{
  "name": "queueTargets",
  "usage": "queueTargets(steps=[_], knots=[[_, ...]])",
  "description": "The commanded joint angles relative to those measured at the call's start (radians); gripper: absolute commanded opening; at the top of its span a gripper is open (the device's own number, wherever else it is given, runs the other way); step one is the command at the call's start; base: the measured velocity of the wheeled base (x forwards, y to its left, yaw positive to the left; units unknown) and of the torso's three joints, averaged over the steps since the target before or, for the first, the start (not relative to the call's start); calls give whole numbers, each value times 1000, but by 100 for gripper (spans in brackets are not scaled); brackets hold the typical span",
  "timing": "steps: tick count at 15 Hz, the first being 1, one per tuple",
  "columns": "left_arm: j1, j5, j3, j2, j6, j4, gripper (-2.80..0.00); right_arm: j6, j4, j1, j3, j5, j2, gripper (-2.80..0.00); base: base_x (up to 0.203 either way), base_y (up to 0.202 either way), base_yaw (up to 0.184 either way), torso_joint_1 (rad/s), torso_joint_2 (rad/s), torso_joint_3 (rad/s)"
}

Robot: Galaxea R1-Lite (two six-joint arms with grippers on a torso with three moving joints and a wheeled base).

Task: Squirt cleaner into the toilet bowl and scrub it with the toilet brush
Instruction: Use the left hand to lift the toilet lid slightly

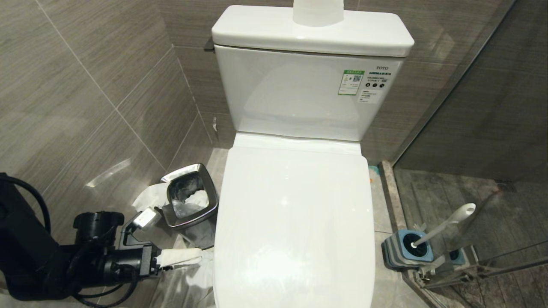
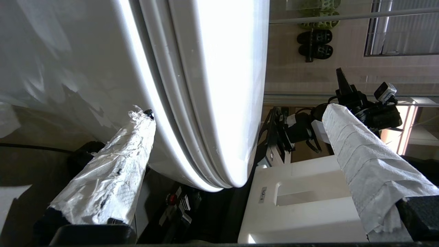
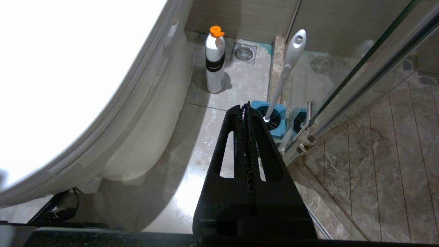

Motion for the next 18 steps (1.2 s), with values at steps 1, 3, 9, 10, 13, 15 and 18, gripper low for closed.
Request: queueTargets(steps=[1, 3, 9, 10, 13, 15, 18], knots=[[0, -7, 1, -20, -2, -3, 0, 0, 0, 0, 0, 0, 1, -280, 0, 0, 0, 0, 0, 0], [0, -7, 3, -26, -2, -2, 0, 0, 0, 0, 0, 0, 1, -280, 0, 0, 0, 0, 0, 0], [8, -3, 8, -25, 1, 1, 0, 0, 0, 0, 0, 0, 1, -280, 0, 0, 0, 0, 0, 0], [7, -2, 9, -26, 1, 1, 0, 0, 0, 0, 0, -1, 1, -280, 0, 0, 0, 0, 0, 0], [5, 19, 24, -21, 5, 0, 0, 0, 0, 0, 0, 0, 1, -280, 0, 0, 0, 0, 0, 0], [-2, 27, 31, -24, 9, 0, 0, 0, 0, 1, 0, 0, 1, -280, 0, 0, 0, 0, 0, 0], [-68, 68, 59, -37, 22, -15, 0, 0, 0, 0, 0, 0, 1, -280, 0, 0, 0, 0, 0, 0]])
